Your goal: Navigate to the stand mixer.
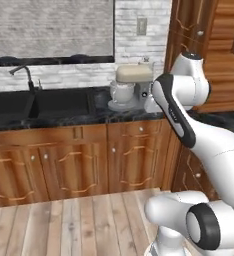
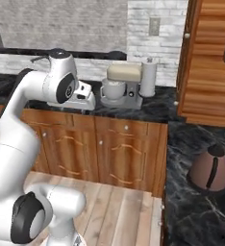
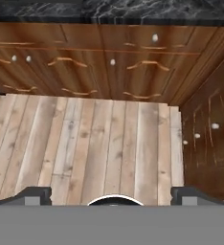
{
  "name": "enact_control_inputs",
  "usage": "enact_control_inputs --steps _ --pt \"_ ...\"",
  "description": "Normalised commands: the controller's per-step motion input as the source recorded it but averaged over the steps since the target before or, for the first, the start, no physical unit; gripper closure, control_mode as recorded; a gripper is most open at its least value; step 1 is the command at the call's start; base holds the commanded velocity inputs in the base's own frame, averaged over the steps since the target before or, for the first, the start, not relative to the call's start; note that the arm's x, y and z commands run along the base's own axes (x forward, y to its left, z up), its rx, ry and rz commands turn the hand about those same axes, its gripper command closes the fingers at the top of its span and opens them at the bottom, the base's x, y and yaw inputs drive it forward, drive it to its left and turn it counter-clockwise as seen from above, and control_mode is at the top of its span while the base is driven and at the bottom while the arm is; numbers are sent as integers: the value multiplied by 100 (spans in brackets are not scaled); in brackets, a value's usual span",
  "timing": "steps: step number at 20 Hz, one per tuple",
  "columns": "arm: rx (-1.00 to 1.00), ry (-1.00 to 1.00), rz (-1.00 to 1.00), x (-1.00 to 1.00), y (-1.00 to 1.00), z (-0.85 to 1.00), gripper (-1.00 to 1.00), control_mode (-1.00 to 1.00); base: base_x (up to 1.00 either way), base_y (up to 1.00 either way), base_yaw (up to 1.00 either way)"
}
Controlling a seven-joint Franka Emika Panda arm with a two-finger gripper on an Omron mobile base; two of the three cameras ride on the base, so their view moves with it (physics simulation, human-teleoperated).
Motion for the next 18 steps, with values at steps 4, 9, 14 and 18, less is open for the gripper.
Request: enact_control_inputs --steps 4,9,14,18 --pt "0 0 0 0 0 0 -100 100 87 -4 3" --pt "0 0 0 0 0 0 -100 100 68 -10 1" --pt "0 0 0 0 0 0 -100 100 68 -40 0" --pt "0 0 0 0 0 0 -100 100 64 -37 -7"
